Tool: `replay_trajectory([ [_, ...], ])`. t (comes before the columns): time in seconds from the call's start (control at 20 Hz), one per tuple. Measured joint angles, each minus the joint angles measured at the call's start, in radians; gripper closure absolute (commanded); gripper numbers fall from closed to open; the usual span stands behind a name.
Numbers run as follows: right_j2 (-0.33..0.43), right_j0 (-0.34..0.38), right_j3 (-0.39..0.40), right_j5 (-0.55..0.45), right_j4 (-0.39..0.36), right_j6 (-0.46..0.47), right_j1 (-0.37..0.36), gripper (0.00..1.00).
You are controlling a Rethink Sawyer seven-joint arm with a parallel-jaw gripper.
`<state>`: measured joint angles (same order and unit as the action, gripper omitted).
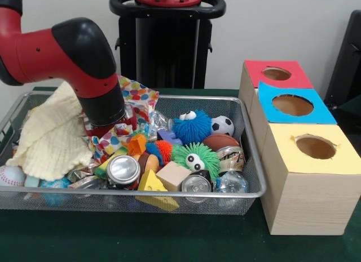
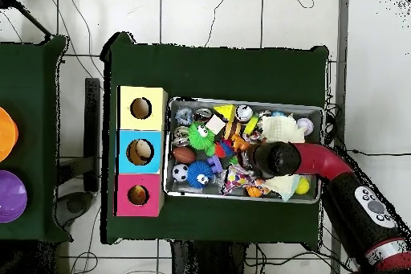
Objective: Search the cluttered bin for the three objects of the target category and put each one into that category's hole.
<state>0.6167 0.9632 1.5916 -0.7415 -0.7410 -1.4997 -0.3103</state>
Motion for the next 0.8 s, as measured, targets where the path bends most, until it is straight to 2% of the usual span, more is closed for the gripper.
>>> replay_trajectory([
  [0.45, 0.0, 0.012, -0.049, -0.054, -0.007, 0.073, 0.002, 1.0],
  [0.8, -0.001, 0.011, -0.056, -0.062, -0.012, 0.082, 0.002, 1.0],
])
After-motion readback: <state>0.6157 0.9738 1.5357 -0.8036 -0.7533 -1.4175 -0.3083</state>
